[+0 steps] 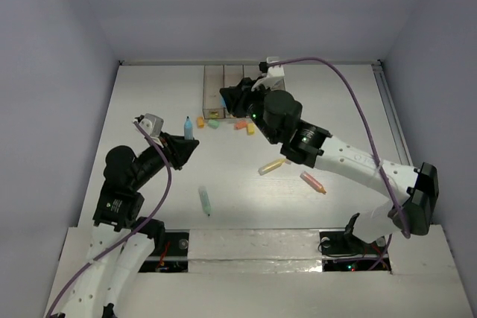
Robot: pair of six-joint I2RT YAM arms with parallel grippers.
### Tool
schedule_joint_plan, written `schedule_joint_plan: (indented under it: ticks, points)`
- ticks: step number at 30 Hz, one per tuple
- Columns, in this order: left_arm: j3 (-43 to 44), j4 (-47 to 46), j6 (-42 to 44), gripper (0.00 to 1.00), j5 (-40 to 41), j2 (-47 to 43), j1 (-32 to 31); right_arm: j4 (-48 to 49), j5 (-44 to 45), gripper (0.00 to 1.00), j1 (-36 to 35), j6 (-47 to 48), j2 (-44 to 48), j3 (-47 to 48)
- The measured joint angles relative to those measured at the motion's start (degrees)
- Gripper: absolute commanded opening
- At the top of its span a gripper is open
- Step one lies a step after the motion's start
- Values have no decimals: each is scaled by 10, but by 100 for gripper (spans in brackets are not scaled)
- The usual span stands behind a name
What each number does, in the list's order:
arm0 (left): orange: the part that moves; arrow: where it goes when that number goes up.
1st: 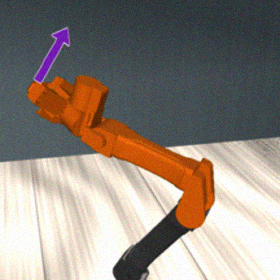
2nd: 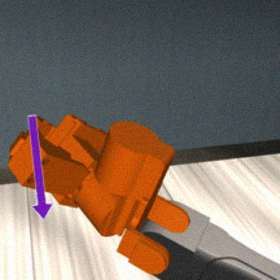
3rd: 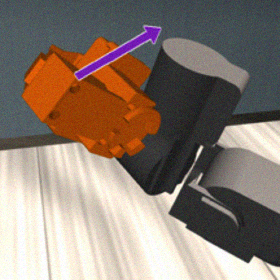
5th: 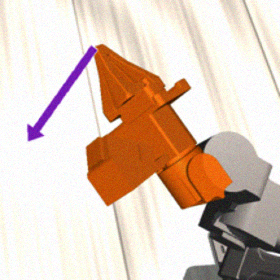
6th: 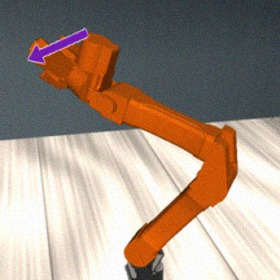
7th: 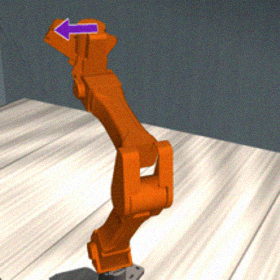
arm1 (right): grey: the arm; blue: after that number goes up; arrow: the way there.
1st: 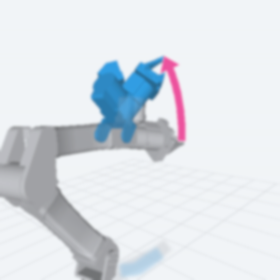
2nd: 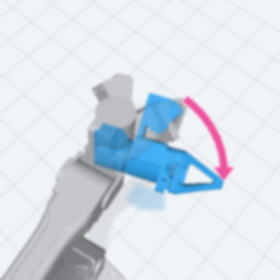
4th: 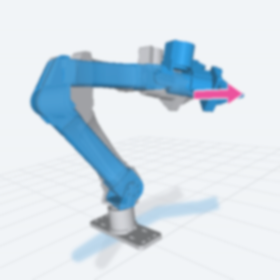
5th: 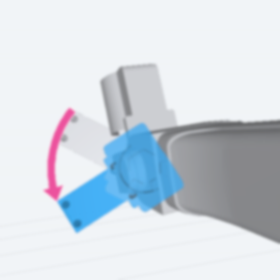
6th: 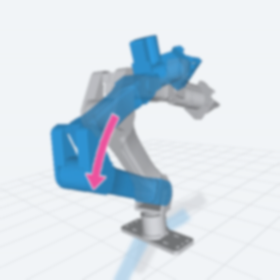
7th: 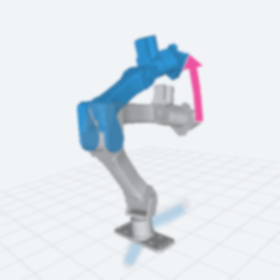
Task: Sort the stationery into containers
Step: Close the pen cap on the pen.
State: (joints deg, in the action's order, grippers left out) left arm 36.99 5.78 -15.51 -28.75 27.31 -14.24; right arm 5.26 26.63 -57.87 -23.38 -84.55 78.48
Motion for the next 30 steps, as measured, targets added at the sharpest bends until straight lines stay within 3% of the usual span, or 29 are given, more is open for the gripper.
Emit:
schedule_joint_plan:
  ticks: [7,14,30]
  points:
    - [0,0,0,0,2,22,0,70,-27,11,0,-30,-25,16]
    - [0,1,0,0,19,24,0,73,-74,11,-9,-62,-82,49]
    - [0,2,0,0,31,37,0,90,-91,11,-30,-71,-105,89]
